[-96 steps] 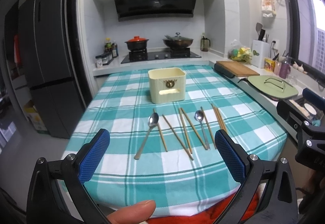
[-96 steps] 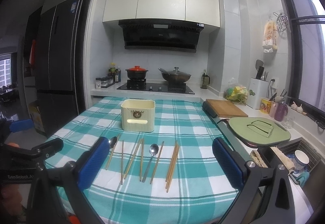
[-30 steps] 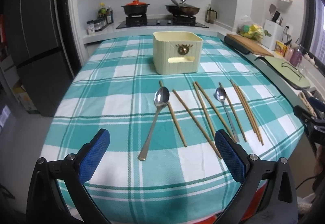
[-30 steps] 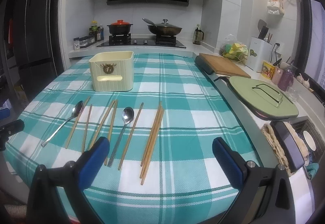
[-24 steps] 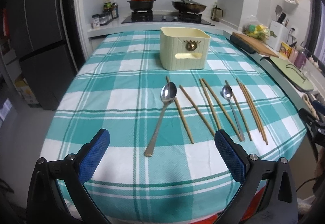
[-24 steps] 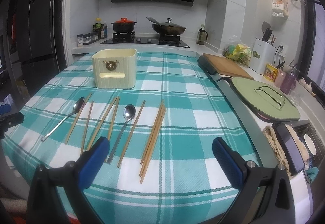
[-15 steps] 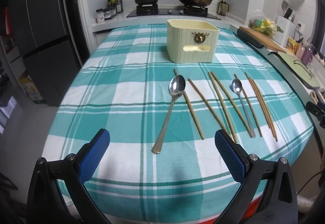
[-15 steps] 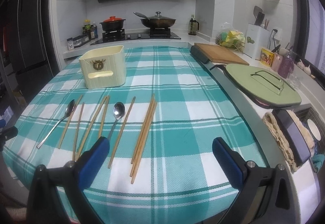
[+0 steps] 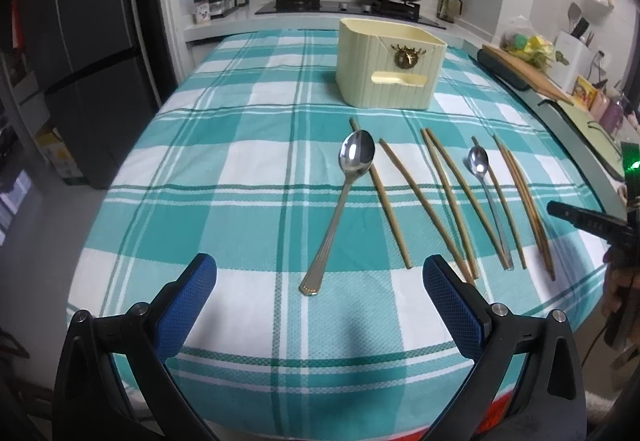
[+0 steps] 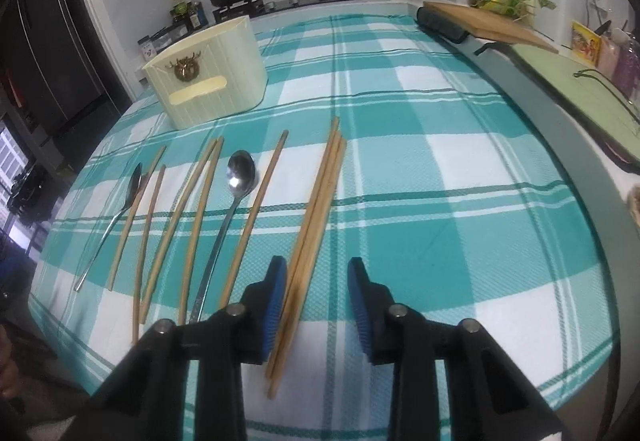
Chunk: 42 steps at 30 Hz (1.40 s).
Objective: Organize utensils
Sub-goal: 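Grasp a wooden chopstick with the right gripper while the left gripper grasps a steel spoon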
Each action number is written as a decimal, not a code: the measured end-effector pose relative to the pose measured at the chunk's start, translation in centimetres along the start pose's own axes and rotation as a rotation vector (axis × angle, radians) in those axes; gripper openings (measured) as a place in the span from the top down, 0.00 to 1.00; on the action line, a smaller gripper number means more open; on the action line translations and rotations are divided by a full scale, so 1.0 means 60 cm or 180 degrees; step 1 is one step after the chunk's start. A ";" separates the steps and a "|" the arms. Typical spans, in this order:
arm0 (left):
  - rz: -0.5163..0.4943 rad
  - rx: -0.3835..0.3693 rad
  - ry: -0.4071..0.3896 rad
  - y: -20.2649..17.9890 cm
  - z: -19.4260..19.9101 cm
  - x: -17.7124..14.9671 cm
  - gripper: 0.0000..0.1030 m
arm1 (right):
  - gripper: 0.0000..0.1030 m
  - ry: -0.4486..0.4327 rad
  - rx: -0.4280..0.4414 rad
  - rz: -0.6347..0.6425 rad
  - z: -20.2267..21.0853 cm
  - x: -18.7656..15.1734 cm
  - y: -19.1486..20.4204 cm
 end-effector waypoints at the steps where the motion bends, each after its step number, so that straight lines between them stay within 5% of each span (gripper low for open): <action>1: 0.0004 0.0005 0.0005 0.000 0.000 -0.002 0.00 | 0.79 0.0062 0.0021 0.0013 -0.016 -0.002 0.002; 5: 0.0013 0.0035 0.0023 0.006 0.001 -0.008 0.00 | 0.81 0.0316 0.0037 0.0016 -0.066 -0.019 0.002; 20: 0.0061 0.0056 0.0152 0.016 -0.024 -0.024 0.00 | 0.83 0.0355 0.0129 -0.0459 -0.050 -0.027 -0.025; 31: -0.0090 0.0111 0.0186 0.025 -0.049 -0.015 0.00 | 0.84 0.0390 -0.0150 -0.0084 -0.053 -0.025 -0.031; 37: -0.0304 -0.0184 0.0283 0.008 -0.108 0.027 0.00 | 0.84 0.0467 -0.0387 0.0307 -0.059 -0.022 -0.028; 42: -0.0646 -0.0209 0.0470 -0.018 -0.192 0.045 0.00 | 0.84 0.0553 -0.0358 0.0398 -0.071 -0.012 -0.037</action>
Point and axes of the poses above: each gripper's, at about its wrist camera, not at the fingertips, and z roughly against the way its jaws point, y to its left, x to its top, the point moved 9 cm from there along -z, roughly the way its jaws point, and after that the axes turned 9 degrees about -y, right-handed, at the moved point
